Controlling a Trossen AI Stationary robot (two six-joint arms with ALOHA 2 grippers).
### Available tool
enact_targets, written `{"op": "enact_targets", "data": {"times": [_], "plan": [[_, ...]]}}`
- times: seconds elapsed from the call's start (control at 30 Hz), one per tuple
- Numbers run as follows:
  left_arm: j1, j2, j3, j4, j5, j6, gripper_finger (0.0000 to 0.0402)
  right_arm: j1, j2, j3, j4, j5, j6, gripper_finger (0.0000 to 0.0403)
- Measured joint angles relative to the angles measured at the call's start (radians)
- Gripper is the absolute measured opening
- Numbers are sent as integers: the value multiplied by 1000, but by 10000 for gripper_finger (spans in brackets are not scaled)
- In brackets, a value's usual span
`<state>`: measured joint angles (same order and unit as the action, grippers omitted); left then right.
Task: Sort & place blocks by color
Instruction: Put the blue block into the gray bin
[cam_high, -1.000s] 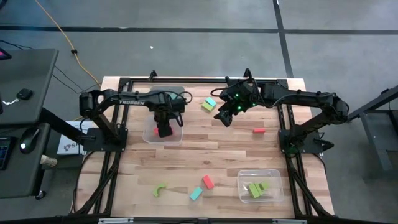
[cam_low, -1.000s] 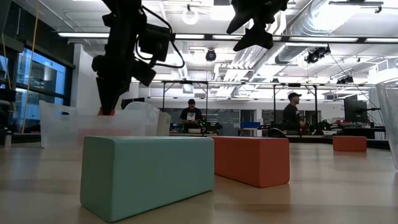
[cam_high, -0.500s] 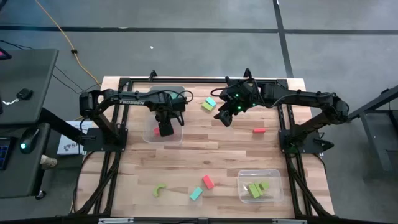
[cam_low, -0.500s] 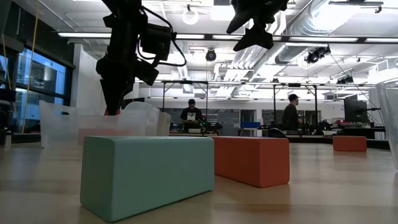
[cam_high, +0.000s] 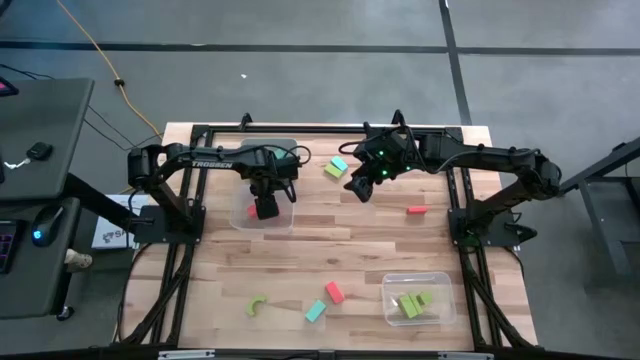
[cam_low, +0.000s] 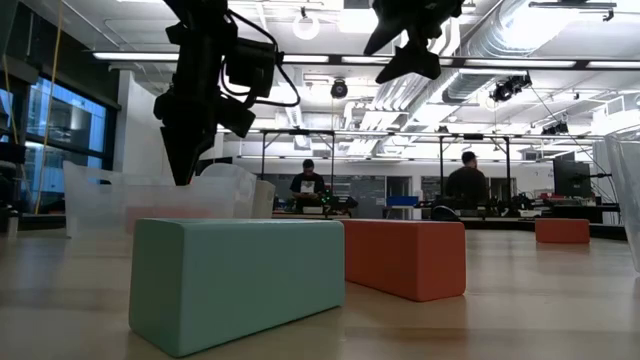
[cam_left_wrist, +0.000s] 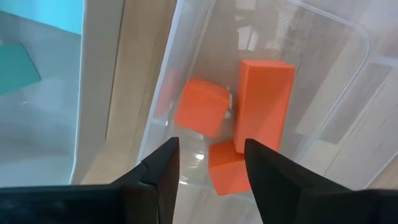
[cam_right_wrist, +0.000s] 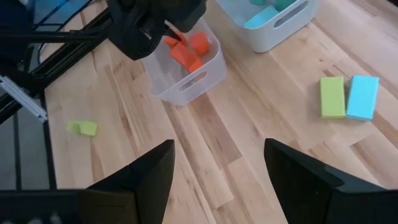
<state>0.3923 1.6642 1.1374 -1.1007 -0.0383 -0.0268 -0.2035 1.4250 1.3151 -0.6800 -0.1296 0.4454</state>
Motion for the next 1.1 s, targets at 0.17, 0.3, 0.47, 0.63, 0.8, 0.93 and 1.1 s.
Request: {"op": "enact_targets", "data": {"times": [0.17, 0.3, 0.47, 0.63, 0.8, 0.93, 1.1], "plan": [[0, 0, 0, 0, 0, 7, 170, 0, 0, 0, 0, 12, 6, 238], [0, 0, 0, 0, 0, -18, 174, 0, 0, 0, 0, 32, 26, 238], [0, -9, 1, -1, 0, -24, 169, -12, 0, 0, 0, 88, 26, 238], [0, -52, 36, -3, 0, -16, 167, -39, 0, 0, 4, 103, 42, 238], [7, -118, 89, 3, -11, 18, 167, -60, 0, 0, 4, 147, 92, 238], [18, -161, 134, 7, -39, 59, 167, -82, 0, 0, 9, 156, 121, 238], [35, -202, 195, 7, -81, 114, 167, -108, 0, 0, 33, 240, 141, 238]]}}
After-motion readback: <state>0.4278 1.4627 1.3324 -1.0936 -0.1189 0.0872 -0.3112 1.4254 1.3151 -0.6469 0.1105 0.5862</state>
